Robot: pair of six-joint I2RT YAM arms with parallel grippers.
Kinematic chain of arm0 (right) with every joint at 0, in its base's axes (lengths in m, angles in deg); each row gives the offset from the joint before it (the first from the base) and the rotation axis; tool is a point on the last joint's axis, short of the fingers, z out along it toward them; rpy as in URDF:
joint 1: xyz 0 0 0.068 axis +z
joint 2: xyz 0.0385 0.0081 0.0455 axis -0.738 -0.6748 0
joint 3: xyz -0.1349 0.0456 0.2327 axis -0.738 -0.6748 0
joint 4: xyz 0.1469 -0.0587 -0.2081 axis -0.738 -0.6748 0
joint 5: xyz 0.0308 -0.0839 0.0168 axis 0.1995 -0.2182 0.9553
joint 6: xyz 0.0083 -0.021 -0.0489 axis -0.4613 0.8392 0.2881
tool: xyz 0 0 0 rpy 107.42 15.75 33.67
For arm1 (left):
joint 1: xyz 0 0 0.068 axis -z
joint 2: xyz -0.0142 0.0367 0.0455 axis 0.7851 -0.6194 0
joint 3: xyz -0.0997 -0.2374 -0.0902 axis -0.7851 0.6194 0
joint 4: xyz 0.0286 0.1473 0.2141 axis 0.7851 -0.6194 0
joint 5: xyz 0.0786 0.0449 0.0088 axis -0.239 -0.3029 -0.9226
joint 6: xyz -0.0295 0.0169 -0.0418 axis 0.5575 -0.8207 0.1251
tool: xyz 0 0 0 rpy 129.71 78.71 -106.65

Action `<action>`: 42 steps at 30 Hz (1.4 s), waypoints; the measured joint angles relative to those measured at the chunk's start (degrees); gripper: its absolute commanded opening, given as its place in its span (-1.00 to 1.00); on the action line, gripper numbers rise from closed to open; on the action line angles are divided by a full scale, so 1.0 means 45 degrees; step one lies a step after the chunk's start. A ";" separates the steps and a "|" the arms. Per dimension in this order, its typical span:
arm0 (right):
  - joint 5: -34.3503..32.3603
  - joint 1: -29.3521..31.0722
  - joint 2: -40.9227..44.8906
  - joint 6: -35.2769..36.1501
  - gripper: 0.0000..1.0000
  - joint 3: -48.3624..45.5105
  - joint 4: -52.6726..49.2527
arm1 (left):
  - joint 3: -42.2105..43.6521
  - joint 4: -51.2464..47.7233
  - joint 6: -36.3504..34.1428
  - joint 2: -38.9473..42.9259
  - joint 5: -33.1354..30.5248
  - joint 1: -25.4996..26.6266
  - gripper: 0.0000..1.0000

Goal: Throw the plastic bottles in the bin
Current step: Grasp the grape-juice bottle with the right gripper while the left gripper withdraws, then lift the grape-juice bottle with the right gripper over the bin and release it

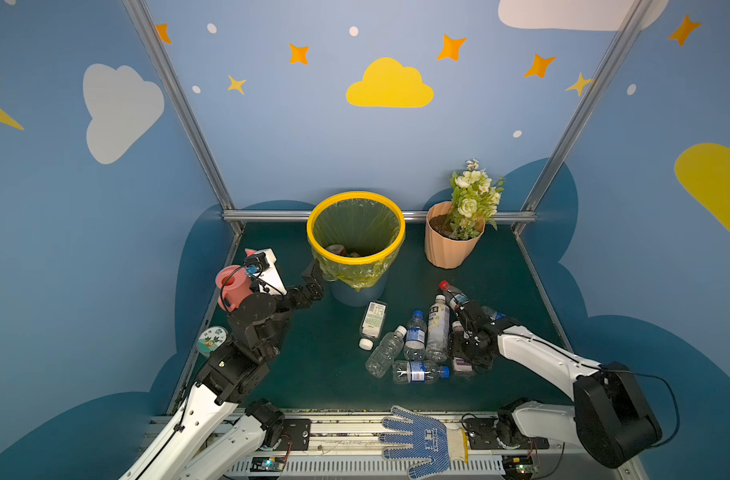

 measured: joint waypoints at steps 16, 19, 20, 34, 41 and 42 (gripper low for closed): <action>-0.0136 0.0466 0.3002 0.0894 0.22 0.0092 0.0374 | 0.0053 -0.0296 0.0345 0.0083 -0.0102 -0.0301 1.00; -0.0355 0.0466 0.4367 0.1132 0.22 0.0092 0.0408 | 0.0136 -0.0520 0.0515 0.0078 -0.0223 -0.0408 1.00; -0.0457 0.0466 0.4843 0.1243 0.22 0.0092 0.0432 | 0.0189 -0.0593 0.0573 0.0078 -0.0267 -0.0442 1.00; -0.0437 -0.0831 0.7519 0.3716 0.19 0.1957 0.2521 | 0.1637 -0.1817 0.1909 -0.0189 -0.0282 -0.1001 1.00; 0.0743 -0.1195 0.6256 0.4643 0.19 0.4595 0.4847 | 0.2686 -0.2516 0.2769 -0.0185 -0.0117 -0.1069 1.00; 0.0913 -0.1195 0.6047 0.4711 0.20 0.5022 0.5090 | 0.2871 -0.2603 0.2871 -0.0175 -0.0083 -0.1069 1.00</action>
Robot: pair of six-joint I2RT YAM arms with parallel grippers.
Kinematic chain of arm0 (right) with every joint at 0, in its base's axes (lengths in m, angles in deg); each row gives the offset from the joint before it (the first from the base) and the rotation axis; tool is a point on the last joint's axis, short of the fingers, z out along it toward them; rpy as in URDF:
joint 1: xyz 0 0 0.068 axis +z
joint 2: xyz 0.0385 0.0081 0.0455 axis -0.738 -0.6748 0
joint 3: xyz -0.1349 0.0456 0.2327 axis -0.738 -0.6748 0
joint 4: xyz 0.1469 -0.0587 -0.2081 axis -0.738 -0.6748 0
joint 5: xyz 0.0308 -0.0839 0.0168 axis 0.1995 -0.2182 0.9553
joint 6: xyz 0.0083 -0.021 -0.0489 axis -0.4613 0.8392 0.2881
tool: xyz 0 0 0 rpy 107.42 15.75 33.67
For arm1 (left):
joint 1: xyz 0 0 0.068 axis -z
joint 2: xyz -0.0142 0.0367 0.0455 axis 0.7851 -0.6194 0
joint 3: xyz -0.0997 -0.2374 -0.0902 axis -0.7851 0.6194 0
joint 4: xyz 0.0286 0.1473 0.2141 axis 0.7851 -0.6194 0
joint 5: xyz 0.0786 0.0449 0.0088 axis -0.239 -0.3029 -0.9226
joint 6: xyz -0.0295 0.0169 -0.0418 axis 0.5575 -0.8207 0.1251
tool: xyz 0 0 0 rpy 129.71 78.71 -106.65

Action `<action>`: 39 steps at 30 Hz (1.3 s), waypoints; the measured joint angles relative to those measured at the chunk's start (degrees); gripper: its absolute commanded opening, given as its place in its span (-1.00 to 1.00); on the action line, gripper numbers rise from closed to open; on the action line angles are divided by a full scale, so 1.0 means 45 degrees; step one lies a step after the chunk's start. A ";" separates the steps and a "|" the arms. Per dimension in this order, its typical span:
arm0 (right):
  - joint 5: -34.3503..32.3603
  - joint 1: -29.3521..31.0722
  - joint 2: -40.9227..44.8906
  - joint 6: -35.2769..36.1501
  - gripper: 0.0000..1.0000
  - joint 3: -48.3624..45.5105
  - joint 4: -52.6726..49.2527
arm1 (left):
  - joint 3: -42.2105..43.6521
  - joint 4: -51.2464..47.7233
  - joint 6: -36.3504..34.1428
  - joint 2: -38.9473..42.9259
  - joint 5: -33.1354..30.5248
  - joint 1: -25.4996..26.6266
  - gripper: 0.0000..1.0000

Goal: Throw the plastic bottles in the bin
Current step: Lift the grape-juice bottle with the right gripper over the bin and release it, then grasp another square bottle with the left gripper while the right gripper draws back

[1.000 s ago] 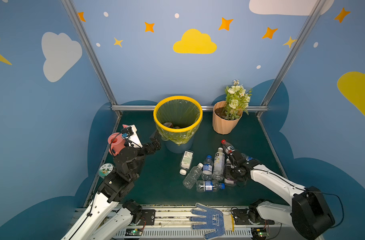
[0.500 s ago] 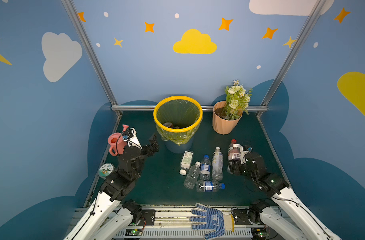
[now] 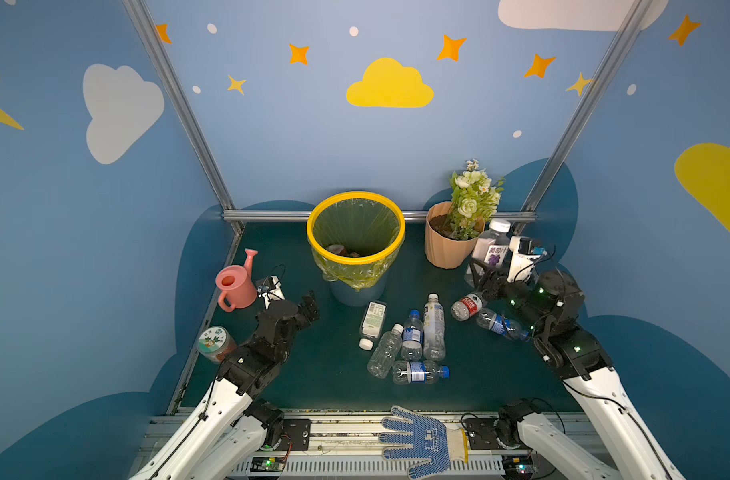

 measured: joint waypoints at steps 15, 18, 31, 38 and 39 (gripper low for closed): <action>0.3954 0.1375 -0.6018 -0.1734 0.27 0.5625 0.4250 | 0.1243 -0.0656 0.1175 0.0010 0.0350 -0.0015 1.00; 0.4736 0.2263 -0.8903 -0.1807 0.53 0.7456 0.3793 | 0.1263 -0.0651 0.1239 -0.0078 0.0481 -0.0015 1.00; 0.3055 0.2569 -0.9160 0.0665 0.95 0.9146 -0.0879 | 0.0733 -0.0981 0.1175 -0.0413 0.0675 0.0136 1.00; 0.1574 0.1831 -0.4449 0.0869 0.95 0.5727 0.0884 | 0.0738 -0.0554 0.1613 -0.0971 0.0767 0.1496 1.00; 0.1477 0.1661 -0.4187 0.0816 0.95 0.5017 0.1001 | 0.0738 -0.0442 0.1700 -0.1205 0.0777 0.1715 1.00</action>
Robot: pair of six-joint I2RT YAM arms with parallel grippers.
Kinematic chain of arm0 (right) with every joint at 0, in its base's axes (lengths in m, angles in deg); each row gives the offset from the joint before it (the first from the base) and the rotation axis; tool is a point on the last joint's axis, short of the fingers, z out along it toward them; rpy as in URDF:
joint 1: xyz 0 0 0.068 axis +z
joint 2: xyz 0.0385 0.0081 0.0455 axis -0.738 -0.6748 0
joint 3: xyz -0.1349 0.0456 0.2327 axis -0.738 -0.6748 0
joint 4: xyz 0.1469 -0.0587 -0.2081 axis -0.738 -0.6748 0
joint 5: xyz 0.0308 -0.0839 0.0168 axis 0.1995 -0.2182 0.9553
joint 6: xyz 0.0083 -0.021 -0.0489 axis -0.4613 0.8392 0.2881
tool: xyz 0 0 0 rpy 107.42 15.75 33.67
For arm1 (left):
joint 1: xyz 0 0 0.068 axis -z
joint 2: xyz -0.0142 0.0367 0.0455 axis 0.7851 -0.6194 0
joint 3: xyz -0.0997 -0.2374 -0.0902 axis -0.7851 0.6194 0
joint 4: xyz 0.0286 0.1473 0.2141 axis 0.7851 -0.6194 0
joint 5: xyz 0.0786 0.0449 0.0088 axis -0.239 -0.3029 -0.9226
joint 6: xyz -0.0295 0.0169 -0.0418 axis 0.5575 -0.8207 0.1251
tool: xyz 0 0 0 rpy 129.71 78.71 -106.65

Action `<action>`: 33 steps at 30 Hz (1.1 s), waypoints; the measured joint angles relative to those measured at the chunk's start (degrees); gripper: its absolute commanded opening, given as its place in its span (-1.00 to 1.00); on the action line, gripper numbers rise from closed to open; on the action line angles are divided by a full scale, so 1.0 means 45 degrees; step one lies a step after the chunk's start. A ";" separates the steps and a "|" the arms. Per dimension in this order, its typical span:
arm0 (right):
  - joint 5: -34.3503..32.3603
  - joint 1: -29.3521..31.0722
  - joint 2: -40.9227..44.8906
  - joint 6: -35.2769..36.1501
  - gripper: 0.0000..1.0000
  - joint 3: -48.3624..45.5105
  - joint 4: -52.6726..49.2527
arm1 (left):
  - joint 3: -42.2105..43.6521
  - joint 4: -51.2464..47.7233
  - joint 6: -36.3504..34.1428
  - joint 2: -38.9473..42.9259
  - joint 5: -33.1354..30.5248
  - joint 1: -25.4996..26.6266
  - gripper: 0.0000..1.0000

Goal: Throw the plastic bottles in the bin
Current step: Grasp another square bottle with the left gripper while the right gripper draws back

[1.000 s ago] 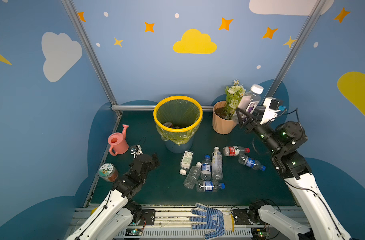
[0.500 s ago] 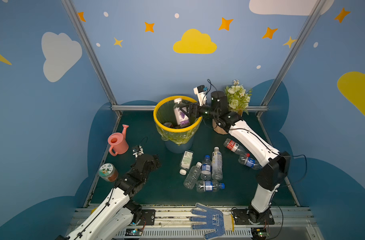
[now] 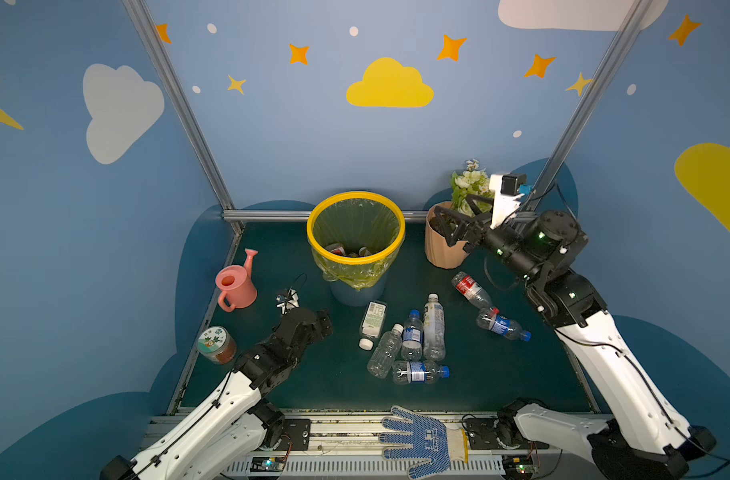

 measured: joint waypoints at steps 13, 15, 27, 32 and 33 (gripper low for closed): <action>-0.1224 -0.2021 0.1583 -0.1787 0.95 -0.6921 -0.0942 | -0.1098 0.0923 0.0141 -0.4245 0.0180 0.2477 1.00; -0.1311 -0.2195 0.2050 -0.2127 0.94 -0.7465 -0.0879 | -0.1530 0.1005 0.0058 -0.4818 0.0185 0.2769 1.00; -0.1409 -0.3308 0.3079 -0.3405 0.95 -0.9447 -0.0811 | -0.4129 0.0787 -0.1209 -0.8315 0.1263 0.3298 1.00; -0.1394 -0.3585 0.3181 -0.3619 0.95 -0.9782 -0.0869 | -0.5294 0.0204 -0.1588 -0.9782 0.1549 0.3313 1.00; -0.1394 -0.3638 0.3181 -0.3633 0.95 -0.9792 -0.0903 | -0.5552 0.0019 -0.1642 -1.0069 0.1549 0.3317 0.99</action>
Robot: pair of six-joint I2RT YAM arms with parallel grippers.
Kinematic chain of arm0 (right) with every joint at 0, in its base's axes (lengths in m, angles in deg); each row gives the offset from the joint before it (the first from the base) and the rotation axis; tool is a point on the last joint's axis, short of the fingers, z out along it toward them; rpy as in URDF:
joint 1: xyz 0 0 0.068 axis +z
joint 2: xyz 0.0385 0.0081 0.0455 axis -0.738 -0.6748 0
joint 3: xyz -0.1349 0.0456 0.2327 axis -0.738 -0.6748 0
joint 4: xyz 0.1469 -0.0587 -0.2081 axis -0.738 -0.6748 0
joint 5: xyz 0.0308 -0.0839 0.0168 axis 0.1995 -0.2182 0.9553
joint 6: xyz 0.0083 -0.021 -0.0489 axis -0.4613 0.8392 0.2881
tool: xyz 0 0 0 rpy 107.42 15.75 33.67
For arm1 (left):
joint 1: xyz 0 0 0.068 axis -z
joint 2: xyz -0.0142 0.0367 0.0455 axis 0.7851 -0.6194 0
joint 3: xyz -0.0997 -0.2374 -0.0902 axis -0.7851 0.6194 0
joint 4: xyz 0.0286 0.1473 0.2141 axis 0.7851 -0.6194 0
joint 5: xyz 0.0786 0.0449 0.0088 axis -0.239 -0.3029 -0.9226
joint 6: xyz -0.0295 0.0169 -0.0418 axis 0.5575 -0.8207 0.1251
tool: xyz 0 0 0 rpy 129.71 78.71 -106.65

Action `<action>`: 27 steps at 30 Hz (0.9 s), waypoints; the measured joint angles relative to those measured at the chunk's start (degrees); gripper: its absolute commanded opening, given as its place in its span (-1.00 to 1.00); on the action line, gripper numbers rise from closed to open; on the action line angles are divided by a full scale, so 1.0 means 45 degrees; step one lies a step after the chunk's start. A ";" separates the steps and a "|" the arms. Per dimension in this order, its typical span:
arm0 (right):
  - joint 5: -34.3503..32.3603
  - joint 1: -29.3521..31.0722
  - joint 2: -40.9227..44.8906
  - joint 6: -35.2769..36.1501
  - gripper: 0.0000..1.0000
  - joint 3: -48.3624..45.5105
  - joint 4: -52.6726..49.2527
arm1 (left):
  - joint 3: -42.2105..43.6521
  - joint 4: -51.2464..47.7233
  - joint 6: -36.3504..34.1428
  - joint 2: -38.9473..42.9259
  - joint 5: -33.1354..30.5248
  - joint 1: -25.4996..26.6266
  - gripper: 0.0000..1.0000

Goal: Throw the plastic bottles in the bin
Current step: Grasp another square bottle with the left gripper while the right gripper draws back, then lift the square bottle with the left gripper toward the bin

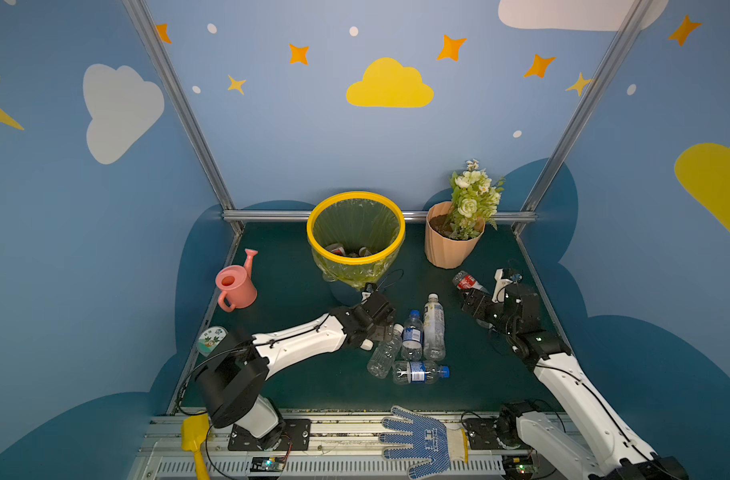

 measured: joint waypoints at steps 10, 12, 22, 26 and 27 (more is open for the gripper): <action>0.0219 -0.0627 0.0219 -0.0136 0.95 -0.0219 -0.0039 | -0.1928 -0.1690 -0.0350 -0.2157 -0.0578 0.0000 0.98; 0.0296 -0.0729 0.0223 -0.0141 0.95 -0.0272 -0.0039 | -0.1987 -0.1846 -0.0447 -0.2268 -0.0651 0.0000 0.97; 0.0782 -0.1069 0.0228 -0.0146 0.95 -0.0277 -0.0083 | -0.2919 -0.2419 -0.0811 -0.3434 -0.0855 -0.0005 0.87; 0.0918 -0.1185 0.0301 -0.0151 0.95 -0.0364 -0.0112 | -0.2885 -0.2492 -0.0855 -0.3536 -0.0850 -0.0029 0.74; 0.0928 -0.1195 0.0311 -0.0151 0.95 -0.0393 -0.0117 | -0.2875 -0.2492 -0.0865 -0.3551 -0.0850 -0.0029 0.73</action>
